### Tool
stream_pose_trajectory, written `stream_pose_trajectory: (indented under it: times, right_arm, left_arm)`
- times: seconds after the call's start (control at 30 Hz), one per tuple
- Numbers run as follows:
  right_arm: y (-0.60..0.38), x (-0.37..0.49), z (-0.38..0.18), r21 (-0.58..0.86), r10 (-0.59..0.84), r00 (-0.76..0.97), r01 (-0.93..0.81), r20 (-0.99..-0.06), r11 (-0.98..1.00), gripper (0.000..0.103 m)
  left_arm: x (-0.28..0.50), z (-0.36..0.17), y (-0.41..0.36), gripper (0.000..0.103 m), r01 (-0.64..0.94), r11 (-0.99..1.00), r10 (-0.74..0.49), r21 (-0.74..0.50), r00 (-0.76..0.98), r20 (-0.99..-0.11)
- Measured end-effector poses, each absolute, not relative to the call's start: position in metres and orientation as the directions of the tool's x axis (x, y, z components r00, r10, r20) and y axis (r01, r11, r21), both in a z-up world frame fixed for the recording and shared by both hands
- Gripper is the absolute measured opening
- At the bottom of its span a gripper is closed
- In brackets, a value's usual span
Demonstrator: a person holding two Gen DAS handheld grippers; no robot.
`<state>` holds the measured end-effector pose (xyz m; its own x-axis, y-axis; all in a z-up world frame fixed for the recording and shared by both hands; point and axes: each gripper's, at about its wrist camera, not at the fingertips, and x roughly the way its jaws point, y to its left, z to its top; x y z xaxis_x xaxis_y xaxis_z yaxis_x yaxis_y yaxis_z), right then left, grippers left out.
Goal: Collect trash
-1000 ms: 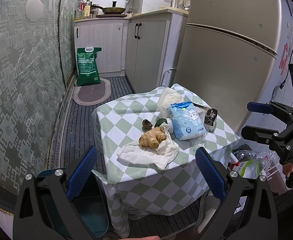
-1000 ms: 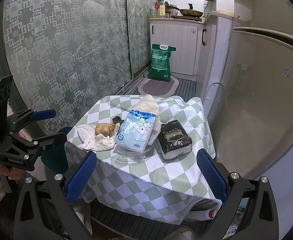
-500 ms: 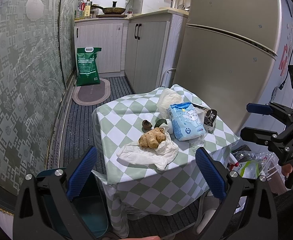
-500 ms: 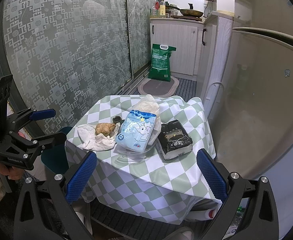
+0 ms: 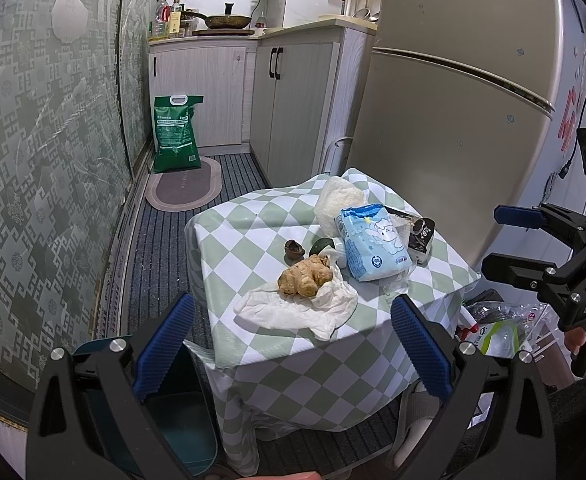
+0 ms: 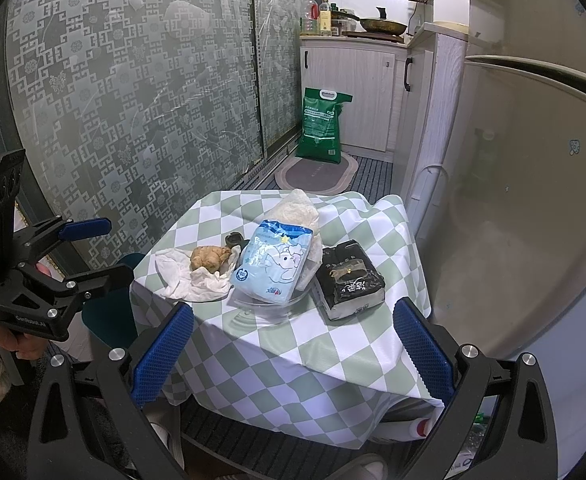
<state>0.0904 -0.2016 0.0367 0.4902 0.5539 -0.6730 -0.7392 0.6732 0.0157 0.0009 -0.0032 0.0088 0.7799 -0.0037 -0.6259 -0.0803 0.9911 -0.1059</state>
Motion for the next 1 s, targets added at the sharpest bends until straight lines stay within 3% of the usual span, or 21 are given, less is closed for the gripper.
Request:
stream_pose_trajectory:
  times: [0.4, 0.53, 0.7, 0.87, 1.0]
  right_arm:
    - [-0.203, 0.092, 0.037, 0.024, 0.555, 0.494, -0.732, -0.670, 0.681, 0.101]
    - [-0.201, 0.091, 0.036, 0.030, 0.564, 0.487, -0.739, -0.667, 0.673, 0.101]
    - [-0.190, 0.087, 0.033, 0.018, 0.569, 0.461, -0.767, -0.681, 0.642, 0.094]
    - [-0.188, 0.091, 0.029, 0.038, 0.566, 0.445, -0.763, -0.694, 0.646, 0.087]
    - [-0.189, 0.092, 0.029, 0.053, 0.571, 0.435, -0.763, -0.696, 0.645, 0.084]
  left_arm:
    - [-0.001, 0.008, -0.004, 0.100, -0.073, 0.994, 0.005, -0.086, 0.789, -0.615]
    - [0.000, 0.006, -0.001, 0.086, -0.066, 0.993, -0.011, -0.102, 0.788, -0.616]
    - [0.008, 0.000, -0.002, 0.083, -0.046, 0.989, -0.055, -0.142, 0.771, -0.635]
    - [0.024, -0.010, 0.000, 0.061, -0.084, 0.977, -0.074, -0.197, 0.732, -0.678]
    - [0.035, -0.016, -0.001, 0.058, -0.111, 0.971, -0.066, -0.209, 0.722, -0.689]
